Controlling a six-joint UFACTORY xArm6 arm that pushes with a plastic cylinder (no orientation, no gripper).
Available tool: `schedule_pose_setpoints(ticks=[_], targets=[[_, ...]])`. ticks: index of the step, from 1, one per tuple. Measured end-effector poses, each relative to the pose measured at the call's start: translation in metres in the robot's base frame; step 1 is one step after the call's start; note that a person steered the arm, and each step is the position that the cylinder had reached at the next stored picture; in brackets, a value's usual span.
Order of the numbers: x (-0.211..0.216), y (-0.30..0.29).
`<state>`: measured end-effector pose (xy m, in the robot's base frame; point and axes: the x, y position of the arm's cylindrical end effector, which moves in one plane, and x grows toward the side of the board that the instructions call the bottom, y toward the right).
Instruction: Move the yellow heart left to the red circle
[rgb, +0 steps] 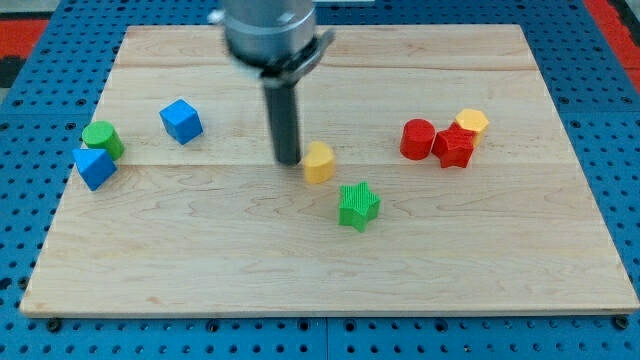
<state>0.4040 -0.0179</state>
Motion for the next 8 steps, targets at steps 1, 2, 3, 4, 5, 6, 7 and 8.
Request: schedule_pose_setpoints(ticks=[1,2,3,4,5,6,7,8], targets=[[-0.004,0.052],[0.023,-0.032],[0.048,-0.073],[0.051,0.016],[0.025,0.030],[0.020,0.060],[0.018,0.069],[0.040,-0.024]])
